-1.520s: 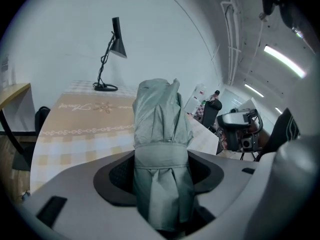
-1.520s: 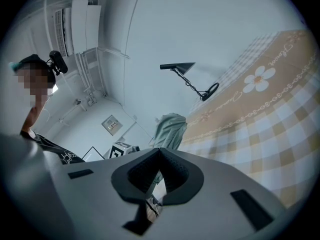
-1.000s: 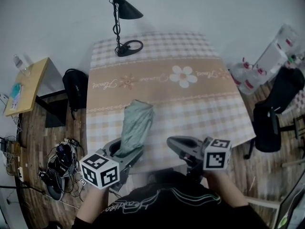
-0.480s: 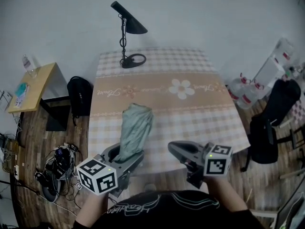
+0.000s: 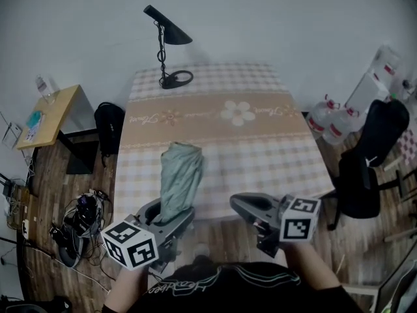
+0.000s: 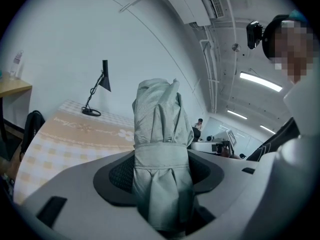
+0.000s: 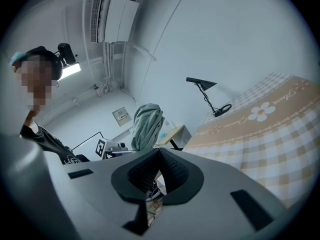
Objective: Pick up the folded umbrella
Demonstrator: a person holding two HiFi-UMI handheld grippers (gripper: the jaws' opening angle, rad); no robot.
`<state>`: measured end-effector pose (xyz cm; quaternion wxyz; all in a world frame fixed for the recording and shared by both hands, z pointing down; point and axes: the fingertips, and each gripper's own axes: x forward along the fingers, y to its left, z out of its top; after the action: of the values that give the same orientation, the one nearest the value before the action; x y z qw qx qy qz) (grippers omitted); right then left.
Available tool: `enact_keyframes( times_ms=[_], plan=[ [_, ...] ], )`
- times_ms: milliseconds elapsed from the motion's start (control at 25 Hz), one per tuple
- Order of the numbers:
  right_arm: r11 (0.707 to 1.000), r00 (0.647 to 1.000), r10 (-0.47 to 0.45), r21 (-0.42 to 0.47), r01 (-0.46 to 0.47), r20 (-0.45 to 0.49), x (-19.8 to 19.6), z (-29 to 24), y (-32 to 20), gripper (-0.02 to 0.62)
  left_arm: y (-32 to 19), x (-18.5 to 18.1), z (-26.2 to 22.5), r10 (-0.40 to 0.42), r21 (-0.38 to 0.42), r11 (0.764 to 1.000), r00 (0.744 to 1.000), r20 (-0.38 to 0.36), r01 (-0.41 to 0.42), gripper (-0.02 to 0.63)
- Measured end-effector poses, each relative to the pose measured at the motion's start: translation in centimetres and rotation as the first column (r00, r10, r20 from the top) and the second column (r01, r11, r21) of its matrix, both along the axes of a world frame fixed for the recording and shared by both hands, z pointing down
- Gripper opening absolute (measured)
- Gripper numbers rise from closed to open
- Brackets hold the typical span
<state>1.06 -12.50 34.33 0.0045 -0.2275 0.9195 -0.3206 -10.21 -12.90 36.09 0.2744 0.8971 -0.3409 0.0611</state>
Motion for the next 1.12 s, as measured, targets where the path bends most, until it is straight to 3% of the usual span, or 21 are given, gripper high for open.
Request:
enact_keyframes(
  times_ms=[360,520,1120],
  plan=[
    [0.996,0.997,-0.059,0.064,0.056,0.04,2.2,-1.6,7.2,0.011,6.7,3.4,-1.1,-0.009,0.004,1.0,1.0,-0.021,0.009,0.264],
    [0.987,0.996,-0.086,0.14,0.081,0.03,2.6,-3.0,9.9,0.011,8.7,4.2,-2.2,-0.008,0.038,0.999,1.0,-0.017,0.009,0.264],
    [0.974,0.994,-0.108,0.203,0.099,0.033,4.1,-4.5,14.4,0.011,13.5,6.3,-3.9,-0.01,0.092,0.996,1.0,-0.013,0.011,0.264]
  ],
)
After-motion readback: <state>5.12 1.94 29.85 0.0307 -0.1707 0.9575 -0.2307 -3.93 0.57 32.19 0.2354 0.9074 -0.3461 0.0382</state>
